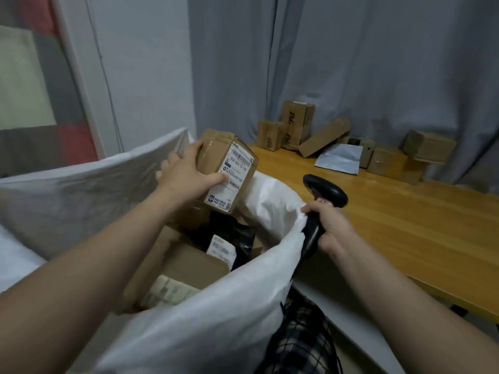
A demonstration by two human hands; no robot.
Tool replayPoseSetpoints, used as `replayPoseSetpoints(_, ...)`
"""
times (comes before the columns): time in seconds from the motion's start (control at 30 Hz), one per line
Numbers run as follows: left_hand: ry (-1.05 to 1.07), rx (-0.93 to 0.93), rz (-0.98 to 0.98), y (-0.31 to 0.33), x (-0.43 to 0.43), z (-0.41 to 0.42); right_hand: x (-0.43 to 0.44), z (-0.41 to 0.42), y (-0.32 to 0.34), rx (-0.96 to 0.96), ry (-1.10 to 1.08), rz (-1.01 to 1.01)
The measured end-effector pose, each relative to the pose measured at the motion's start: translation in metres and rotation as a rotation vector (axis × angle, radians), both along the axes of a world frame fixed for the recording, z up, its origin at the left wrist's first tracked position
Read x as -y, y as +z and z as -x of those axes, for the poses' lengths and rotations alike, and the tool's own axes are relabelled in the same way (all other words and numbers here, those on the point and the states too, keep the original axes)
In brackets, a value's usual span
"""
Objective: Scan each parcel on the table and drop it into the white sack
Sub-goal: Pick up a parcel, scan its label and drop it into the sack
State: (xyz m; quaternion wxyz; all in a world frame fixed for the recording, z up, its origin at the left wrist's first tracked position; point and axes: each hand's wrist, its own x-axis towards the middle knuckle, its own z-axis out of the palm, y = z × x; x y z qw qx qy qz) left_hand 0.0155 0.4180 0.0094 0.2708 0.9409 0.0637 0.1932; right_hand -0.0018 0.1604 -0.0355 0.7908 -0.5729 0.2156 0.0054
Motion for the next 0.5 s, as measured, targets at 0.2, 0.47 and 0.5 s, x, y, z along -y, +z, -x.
replayPoseSetpoints(0.2, -0.178, -0.122, -0.026, -0.026, 0.035, -0.007, -0.009, 0.006, -0.026, -0.033, 0.032, 0.078)
replayPoseSetpoints(0.47, -0.339, -0.446, -0.242, -0.073, 0.035, -0.003, -0.007, -0.001, -0.050, -0.042, -0.062, 0.125)
replayPoseSetpoints(0.5, -0.309, -0.482, -0.362, -0.074, 0.024, 0.001, -0.004, -0.002, -0.050, -0.030, -0.085, 0.159)
